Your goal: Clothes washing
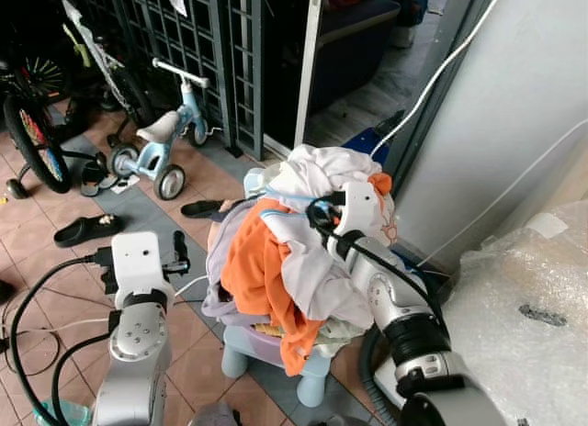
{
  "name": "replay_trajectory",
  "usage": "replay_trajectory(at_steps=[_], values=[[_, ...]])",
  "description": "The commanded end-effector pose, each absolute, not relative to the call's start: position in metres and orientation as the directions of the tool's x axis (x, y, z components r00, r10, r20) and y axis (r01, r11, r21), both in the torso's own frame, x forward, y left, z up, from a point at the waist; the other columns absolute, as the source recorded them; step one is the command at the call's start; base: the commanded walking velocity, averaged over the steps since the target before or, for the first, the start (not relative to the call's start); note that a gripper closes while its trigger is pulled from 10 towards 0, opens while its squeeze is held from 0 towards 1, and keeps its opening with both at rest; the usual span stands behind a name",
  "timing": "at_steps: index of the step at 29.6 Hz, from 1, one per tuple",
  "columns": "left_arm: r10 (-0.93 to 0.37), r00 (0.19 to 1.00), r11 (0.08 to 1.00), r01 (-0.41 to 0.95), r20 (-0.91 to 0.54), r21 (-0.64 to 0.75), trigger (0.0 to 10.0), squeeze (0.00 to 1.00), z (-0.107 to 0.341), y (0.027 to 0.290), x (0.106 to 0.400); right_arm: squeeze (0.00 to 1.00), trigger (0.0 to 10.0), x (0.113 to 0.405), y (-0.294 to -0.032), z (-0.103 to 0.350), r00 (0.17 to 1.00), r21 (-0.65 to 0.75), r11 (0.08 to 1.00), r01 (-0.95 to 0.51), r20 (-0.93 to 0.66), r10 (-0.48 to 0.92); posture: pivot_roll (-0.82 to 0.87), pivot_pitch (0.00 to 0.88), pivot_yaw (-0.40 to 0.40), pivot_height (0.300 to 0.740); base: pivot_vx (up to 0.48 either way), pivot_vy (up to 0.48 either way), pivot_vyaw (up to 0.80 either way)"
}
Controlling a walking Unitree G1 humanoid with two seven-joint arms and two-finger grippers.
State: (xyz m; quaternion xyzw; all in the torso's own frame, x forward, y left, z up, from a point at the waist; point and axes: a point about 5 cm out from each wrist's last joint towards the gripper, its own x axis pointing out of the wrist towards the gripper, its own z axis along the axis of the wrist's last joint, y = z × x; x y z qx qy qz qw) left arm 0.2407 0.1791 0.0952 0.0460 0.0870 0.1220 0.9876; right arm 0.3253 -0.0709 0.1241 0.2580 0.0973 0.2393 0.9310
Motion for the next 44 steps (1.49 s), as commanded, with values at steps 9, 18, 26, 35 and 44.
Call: replay_trajectory(at_steps=[9,18,26,35,44], values=[[0.178,0.98,0.979,-0.167,-0.092,0.118,10.0,0.0,0.104,0.166,0.255,0.0,0.0,0.297,-0.097,0.179,0.781,0.556,0.577,-0.598,0.243,0.575,-0.01,0.0,-0.017,0.74,0.0,0.0,0.0],[0.151,0.985,0.984,-0.142,-0.083,0.105,10.0,0.0,0.102,0.161,0.261,0.0,0.0,0.275,-0.105,0.187,0.778,0.445,0.647,-0.619,0.232,0.584,-0.04,0.0,0.003,0.74,0.0,-0.099,0.0],[0.146,0.986,0.985,-0.137,-0.08,0.107,10.0,0.0,0.101,0.159,0.263,0.0,0.0,0.293,-0.131,0.179,0.938,0.123,0.934,-0.336,0.131,0.32,-0.05,0.0,0.004,0.74,0.0,-0.318,0.0],[0.158,0.985,0.984,-0.15,-0.075,0.096,10.0,0.0,0.1,0.159,0.264,0.0,0.0,0.303,-0.148,0.19,0.961,0.093,0.968,-0.232,0.178,0.213,-0.06,0.0,-0.001,0.74,0.0,-0.296,0.0],[0.155,0.984,0.985,-0.148,-0.082,0.085,10.0,0.0,0.099,0.158,0.263,0.0,6.7,0.317,-0.179,0.217,0.96,0.037,0.999,-0.016,0.281,0.005,-0.06,0.0,-0.003,0.74,0.0,-0.293,0.0]])
